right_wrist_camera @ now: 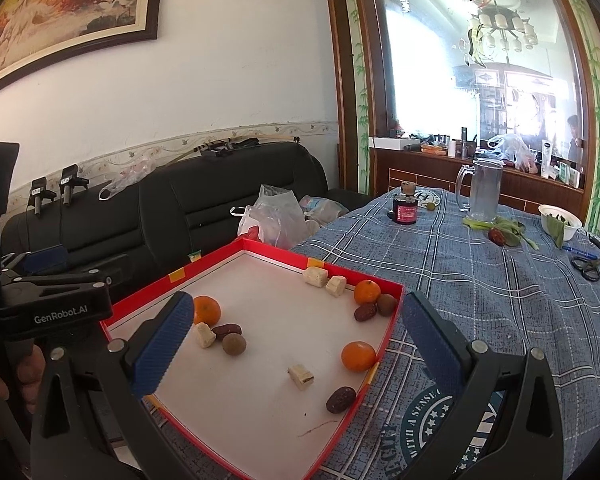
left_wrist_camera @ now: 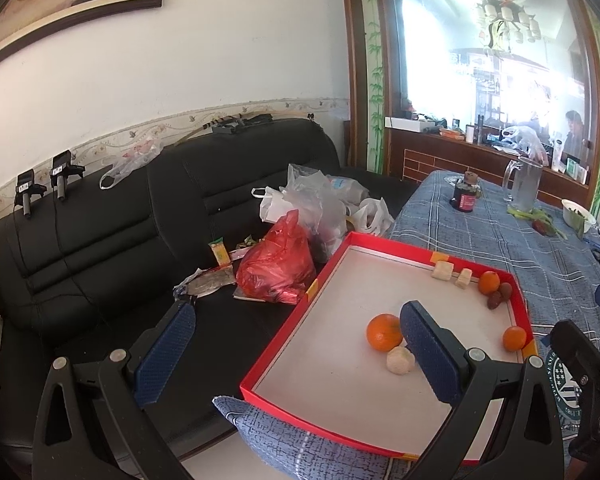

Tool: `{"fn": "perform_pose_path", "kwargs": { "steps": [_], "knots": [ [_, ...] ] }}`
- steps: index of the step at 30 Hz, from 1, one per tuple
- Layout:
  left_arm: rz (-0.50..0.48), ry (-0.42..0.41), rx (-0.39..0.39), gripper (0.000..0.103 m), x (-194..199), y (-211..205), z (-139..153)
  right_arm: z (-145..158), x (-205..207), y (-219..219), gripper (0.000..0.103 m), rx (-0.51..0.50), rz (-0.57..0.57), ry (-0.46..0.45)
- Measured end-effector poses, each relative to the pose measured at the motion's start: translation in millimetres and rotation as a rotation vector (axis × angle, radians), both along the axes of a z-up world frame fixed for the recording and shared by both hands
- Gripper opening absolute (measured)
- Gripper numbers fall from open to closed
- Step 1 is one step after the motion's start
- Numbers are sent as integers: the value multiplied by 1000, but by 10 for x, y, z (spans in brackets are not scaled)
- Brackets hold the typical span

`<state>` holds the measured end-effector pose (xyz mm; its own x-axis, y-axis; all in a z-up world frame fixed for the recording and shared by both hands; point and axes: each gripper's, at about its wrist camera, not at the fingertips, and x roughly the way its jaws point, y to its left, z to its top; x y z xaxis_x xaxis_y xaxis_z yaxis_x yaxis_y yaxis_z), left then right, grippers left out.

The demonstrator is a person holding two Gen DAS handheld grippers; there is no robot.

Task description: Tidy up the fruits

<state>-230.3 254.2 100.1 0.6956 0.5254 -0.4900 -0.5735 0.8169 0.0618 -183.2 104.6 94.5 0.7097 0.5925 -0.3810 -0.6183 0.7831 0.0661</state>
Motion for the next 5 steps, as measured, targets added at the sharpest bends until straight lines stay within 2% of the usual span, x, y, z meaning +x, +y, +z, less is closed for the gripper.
{"fn": "perform_pose_path", "kwargs": {
  "steps": [5],
  "knots": [
    [-29,14,8,102,56,-123,7,16,47,-109,103,17,-13,11]
  ]
}}
